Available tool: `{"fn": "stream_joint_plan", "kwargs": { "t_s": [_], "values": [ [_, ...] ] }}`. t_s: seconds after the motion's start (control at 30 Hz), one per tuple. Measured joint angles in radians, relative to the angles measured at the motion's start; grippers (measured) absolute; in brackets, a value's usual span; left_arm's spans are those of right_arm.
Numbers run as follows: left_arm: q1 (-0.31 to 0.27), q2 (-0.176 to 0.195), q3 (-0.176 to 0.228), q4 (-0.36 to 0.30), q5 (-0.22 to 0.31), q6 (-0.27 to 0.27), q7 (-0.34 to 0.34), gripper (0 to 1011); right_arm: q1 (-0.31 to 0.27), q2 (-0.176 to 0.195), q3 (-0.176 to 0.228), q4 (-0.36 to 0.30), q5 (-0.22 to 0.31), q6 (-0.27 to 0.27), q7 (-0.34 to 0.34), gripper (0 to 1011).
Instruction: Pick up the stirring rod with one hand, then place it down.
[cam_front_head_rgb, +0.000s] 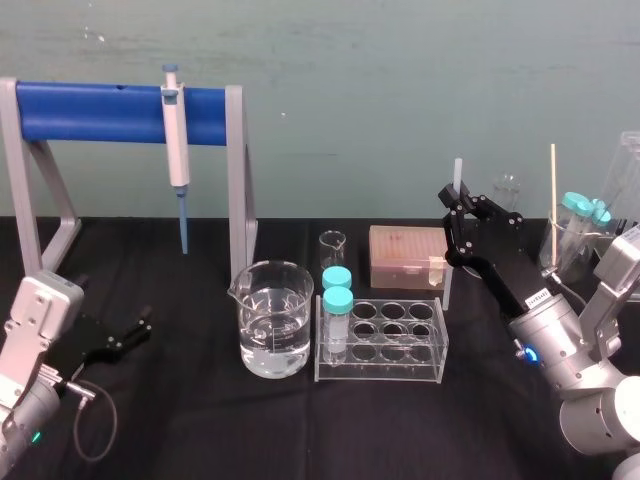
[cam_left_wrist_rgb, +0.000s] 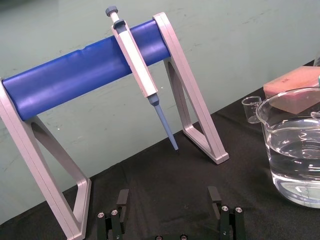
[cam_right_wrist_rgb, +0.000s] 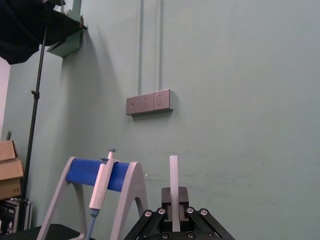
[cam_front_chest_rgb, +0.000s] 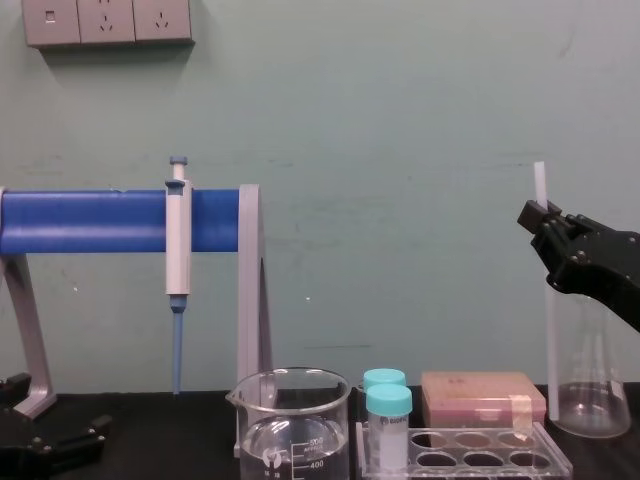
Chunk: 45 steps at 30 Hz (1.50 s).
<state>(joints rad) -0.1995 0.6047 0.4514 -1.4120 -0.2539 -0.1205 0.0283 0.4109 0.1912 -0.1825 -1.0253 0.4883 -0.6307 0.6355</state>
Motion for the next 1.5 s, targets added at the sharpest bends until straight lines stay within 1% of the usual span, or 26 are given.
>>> {"fn": "stream_joint_plan", "kwargs": {
  "t_s": [1.37,1.5],
  "values": [
    [0.000,0.000,0.000,0.000,0.000,0.000,0.000,1000,0.000,0.000,0.000,0.000,0.000,0.000,0.000,72],
    [0.000,0.000,0.000,0.000,0.000,0.000,0.000,1000,-0.001,-0.001,0.002,-0.002,0.006,0.007,0.012,72]
  ]
}}
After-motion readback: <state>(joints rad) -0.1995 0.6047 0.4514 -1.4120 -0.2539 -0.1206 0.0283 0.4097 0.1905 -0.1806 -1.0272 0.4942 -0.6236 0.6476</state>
